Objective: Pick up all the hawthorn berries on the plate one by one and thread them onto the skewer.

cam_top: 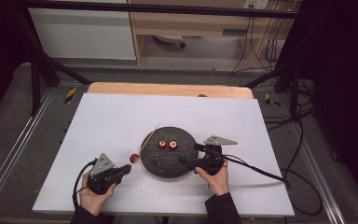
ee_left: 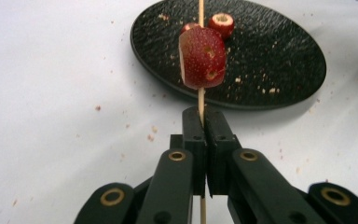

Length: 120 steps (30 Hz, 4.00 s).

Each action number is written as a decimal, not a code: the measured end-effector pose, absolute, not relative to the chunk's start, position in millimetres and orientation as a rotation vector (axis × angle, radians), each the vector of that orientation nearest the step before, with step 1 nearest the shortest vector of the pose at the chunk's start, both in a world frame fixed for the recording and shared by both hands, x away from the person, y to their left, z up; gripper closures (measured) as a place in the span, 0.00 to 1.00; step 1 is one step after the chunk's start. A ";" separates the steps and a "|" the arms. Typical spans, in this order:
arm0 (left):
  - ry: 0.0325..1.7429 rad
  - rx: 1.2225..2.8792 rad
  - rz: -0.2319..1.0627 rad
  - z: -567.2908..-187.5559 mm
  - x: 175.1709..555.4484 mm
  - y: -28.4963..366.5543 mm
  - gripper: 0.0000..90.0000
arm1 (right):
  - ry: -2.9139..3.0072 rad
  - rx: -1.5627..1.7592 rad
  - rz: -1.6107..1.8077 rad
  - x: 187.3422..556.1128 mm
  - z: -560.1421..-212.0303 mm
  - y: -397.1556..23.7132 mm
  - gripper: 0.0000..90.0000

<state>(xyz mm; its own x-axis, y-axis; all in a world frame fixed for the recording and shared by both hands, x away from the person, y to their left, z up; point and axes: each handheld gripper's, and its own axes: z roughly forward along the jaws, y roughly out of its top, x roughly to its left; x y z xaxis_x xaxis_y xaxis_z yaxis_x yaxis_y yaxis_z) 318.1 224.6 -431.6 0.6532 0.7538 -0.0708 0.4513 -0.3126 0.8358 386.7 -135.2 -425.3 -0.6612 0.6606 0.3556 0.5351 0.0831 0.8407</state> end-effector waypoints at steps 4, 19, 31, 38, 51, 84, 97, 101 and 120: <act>0.940 1.958 0.412 -434.6 314.6 230.3 0.98 | 2.285 1.197 1.552 391.8 -419.9 -133.6 0.05; 0.941 1.964 0.414 -437.7 310.8 241.3 0.98 | 2.541 1.061 1.132 427.0 -398.6 -100.2 0.11; 0.945 1.972 0.409 -440.4 312.3 240.5 0.98 | 2.619 1.086 0.944 452.5 -397.1 -75.6 0.28; 0.946 1.973 0.408 -440.8 312.7 240.9 0.98 | 2.638 1.166 0.882 465.3 -398.8 -64.9 0.39; 0.948 1.974 0.407 -441.2 313.1 241.4 0.98 | 2.625 1.298 0.840 477.4 -410.0 -57.8 0.52; 0.943 1.976 0.417 -441.0 312.2 240.1 0.98 | 2.600 1.399 0.944 469.2 -403.2 -59.6 0.67; 0.940 1.975 0.420 -440.9 310.9 237.6 0.98 | 2.485 1.379 1.247 444.3 -389.1 -85.6 0.67; 0.936 1.978 0.424 -441.0 310.4 236.3 0.98 | 2.444 1.391 1.310 436.8 -391.8 -91.3 0.67; 0.929 1.976 0.427 -441.1 309.0 231.8 0.98 | 2.225 1.458 1.709 404.0 -411.1 -107.2 0.67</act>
<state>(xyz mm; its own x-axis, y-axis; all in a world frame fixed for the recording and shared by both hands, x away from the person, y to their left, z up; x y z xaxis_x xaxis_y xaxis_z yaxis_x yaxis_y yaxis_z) 309.0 231.8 -441.1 0.6604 0.7487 -0.0572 0.4444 -0.3282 0.8335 404.0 -107.2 -411.1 -0.5747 0.6381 0.5124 0.6596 -0.0095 0.7515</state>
